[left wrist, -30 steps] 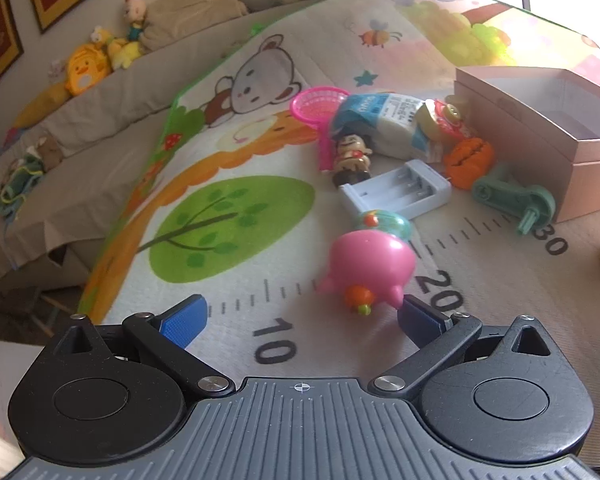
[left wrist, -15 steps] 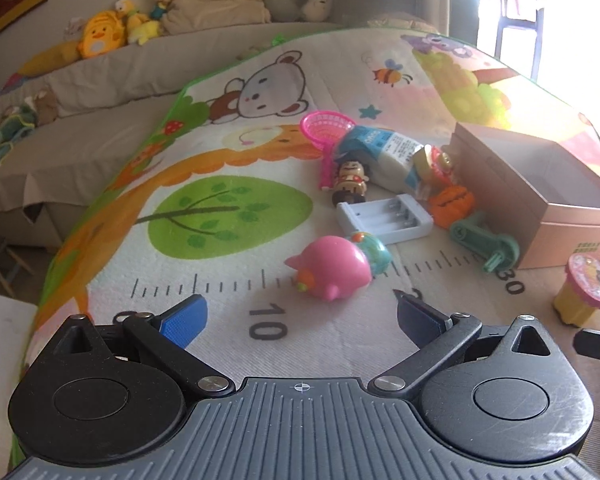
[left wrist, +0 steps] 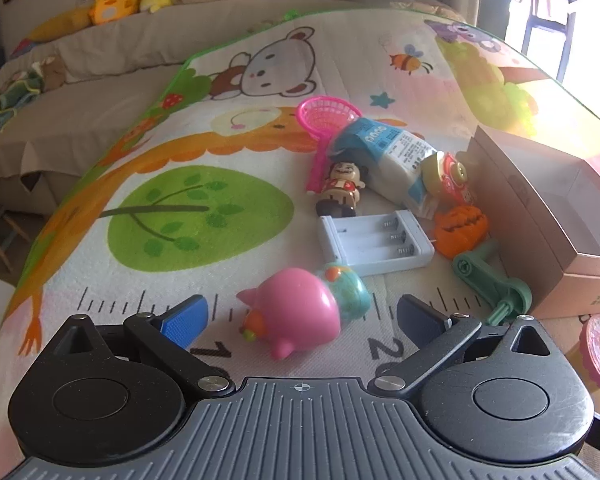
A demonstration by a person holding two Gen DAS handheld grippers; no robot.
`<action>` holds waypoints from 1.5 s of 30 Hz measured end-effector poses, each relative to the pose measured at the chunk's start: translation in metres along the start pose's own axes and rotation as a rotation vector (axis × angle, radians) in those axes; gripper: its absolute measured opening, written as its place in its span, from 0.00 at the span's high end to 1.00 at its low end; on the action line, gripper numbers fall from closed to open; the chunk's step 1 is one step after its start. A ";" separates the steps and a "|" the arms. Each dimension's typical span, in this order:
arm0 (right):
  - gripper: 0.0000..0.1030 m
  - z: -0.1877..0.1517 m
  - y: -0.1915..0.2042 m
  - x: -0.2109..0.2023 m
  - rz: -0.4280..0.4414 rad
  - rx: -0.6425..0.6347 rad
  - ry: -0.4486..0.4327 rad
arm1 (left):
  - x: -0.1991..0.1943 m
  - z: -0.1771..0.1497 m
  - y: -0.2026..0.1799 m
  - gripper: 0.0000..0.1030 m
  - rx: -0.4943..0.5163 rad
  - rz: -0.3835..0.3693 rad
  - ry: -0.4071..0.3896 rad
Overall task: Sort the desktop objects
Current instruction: 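Grasp the pink pig ball toy with the left tool while the right holds the pudding toy, then carry both toys over the pink box and open both tools to drop them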
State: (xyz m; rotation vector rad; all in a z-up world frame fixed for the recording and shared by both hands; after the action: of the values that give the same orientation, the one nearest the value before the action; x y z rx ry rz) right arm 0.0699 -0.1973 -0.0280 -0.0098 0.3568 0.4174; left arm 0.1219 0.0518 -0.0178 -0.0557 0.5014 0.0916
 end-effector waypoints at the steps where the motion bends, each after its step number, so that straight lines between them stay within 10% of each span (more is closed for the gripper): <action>1: 0.06 0.000 0.001 0.001 -0.001 -0.008 0.003 | 0.003 0.001 -0.002 0.01 0.006 0.003 0.001; 4: 0.06 0.006 0.006 0.006 -0.011 -0.046 -0.011 | 0.010 0.001 -0.004 0.21 0.029 0.017 0.009; 10: 0.07 0.019 0.016 0.022 -0.019 -0.131 0.005 | -0.001 -0.003 -0.002 0.30 0.056 -0.019 -0.017; 16: 0.46 0.019 0.013 0.022 -0.001 -0.115 0.058 | -0.043 -0.011 -0.012 0.32 0.113 -0.106 -0.065; 25: 0.46 0.040 -0.010 -0.042 0.032 -0.114 0.042 | -0.103 -0.006 -0.053 0.32 0.163 -0.299 -0.072; 32: 0.46 0.131 -0.064 -0.089 -0.104 -0.092 -0.209 | -0.112 0.045 -0.121 0.32 0.240 -0.438 -0.238; 39: 0.46 0.160 -0.120 -0.021 -0.173 0.016 -0.181 | -0.023 0.089 -0.195 0.23 0.241 -0.503 -0.249; 45: 0.32 0.146 -0.142 0.049 -0.158 0.092 -0.049 | -0.010 0.072 -0.134 0.04 0.184 -0.431 -0.276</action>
State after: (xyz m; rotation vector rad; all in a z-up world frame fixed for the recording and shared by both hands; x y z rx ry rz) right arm 0.2171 -0.2960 0.0834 0.0618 0.3240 0.2443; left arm 0.1616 -0.0770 0.0543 0.0296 0.2118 -0.3646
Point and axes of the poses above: each gripper's, at about its wrist camera, not at the fingertips, and x roughly the way its jaws point, y to its left, z to its top, the point moved 6 cm from there along x, roughly the way its jaws point, and after that the axes turned 15 degrees about -y, right-handed, at the moved point
